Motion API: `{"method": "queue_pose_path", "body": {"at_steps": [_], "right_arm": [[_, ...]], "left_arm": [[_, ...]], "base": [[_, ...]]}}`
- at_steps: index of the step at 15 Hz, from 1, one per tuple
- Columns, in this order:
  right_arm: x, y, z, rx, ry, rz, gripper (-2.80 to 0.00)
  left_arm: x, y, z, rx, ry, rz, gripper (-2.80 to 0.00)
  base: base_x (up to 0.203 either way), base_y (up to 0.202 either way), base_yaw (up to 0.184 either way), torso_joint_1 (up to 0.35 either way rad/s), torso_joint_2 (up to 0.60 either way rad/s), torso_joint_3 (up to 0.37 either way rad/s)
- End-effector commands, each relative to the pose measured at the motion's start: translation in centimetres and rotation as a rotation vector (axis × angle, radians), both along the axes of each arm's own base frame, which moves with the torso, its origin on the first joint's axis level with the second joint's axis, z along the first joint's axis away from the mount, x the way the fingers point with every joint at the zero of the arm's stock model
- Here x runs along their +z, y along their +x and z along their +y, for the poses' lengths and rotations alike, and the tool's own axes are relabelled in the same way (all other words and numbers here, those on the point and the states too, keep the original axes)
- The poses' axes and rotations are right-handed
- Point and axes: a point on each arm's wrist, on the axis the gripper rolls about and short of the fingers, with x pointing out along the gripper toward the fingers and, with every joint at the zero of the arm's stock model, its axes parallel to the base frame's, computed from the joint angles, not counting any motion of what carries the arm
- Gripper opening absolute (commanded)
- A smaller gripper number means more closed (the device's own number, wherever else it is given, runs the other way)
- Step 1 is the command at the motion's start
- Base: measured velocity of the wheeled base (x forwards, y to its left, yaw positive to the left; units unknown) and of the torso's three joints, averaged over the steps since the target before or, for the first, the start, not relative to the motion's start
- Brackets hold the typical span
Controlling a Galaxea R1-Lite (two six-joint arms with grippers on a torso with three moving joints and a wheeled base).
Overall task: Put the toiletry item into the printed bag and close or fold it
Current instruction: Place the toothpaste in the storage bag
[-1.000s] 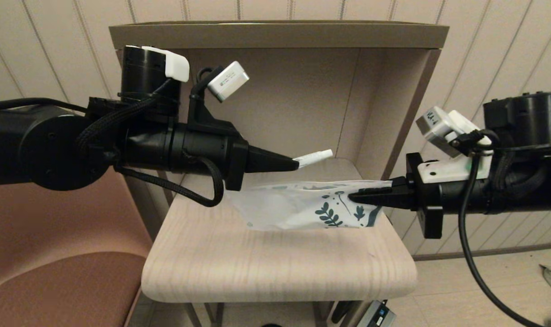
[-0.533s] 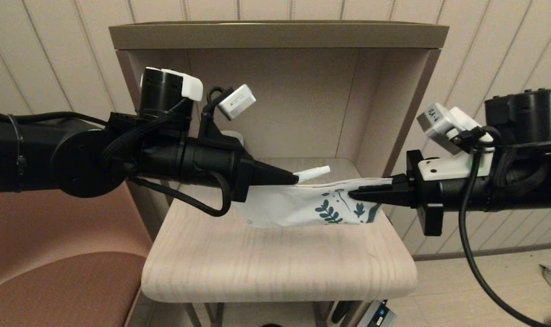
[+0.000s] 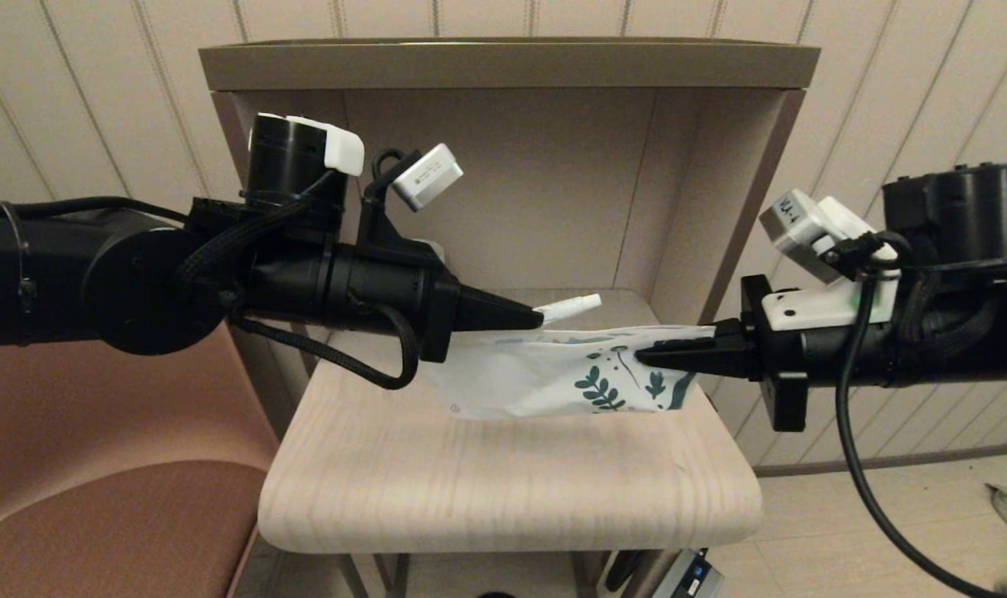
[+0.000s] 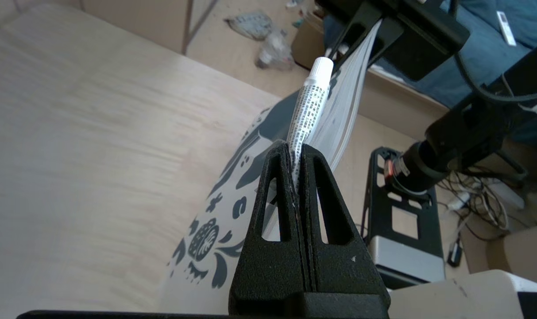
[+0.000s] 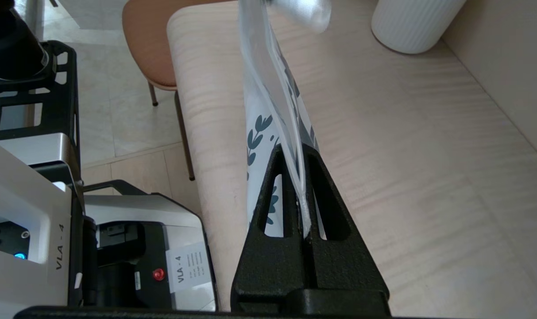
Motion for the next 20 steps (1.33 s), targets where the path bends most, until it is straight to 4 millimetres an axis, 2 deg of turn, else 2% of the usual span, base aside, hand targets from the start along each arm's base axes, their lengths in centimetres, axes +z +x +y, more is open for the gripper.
{"method": "queue_pose_path", "body": {"at_steps": [1,12,20], "right_arm": [[-0.2,0.4,0.1,0.004,-0.002,0.004,-2.80],[0.2,0.5,0.2,0.008,0.003,-0.007,-2.80],[0.8,1.0,0.2,0.000,0.010,-0.025,-2.80]], "left_arm": [[0.6,-0.3,0.4,0.001,-0.009,-0.011,-2.80],[-0.7,0.1,0.1,0.001,0.011,0.017,-2.80],[-1.3,-0.5,0.5,-0.005,0.027,0.016,-2.80]], "base": [[0.000,0.000,0.000,0.000,0.00,0.000],[0.000,0.000,0.000,0.000,0.00,0.000],[0.000,0.000,0.000,0.000,0.00,0.000]]}}
